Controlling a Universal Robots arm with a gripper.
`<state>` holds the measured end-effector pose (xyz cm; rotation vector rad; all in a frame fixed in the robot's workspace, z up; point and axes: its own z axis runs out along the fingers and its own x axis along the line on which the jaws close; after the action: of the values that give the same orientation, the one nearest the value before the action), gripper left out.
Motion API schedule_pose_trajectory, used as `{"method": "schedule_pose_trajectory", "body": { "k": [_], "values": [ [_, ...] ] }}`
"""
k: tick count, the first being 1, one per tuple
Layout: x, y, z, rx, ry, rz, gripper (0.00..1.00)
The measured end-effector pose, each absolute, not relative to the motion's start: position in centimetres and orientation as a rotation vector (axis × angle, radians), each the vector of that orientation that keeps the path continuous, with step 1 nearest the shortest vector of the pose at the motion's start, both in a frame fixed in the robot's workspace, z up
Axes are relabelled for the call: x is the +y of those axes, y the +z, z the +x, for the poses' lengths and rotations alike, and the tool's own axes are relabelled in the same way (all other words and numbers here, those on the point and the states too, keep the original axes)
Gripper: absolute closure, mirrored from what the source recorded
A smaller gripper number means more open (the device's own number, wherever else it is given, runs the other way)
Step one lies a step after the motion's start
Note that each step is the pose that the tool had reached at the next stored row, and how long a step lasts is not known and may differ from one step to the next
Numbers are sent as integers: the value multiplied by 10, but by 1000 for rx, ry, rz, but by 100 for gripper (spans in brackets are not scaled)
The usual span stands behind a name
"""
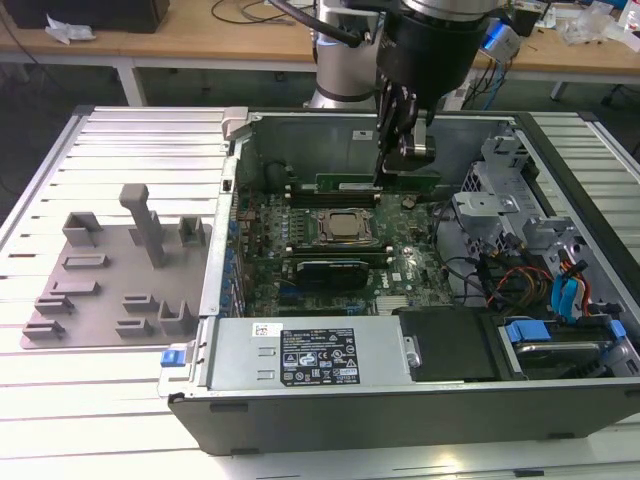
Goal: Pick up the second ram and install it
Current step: 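Pick up the second ram and move it above second insertion slot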
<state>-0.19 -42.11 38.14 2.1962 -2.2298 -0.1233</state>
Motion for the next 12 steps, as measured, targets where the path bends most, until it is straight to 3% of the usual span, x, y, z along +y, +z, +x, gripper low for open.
{"method": "schedule_pose_trajectory", "body": {
  "k": [12],
  "values": [
    [-394,373,-1,-2231,-128,2198,90]
  ]
}}
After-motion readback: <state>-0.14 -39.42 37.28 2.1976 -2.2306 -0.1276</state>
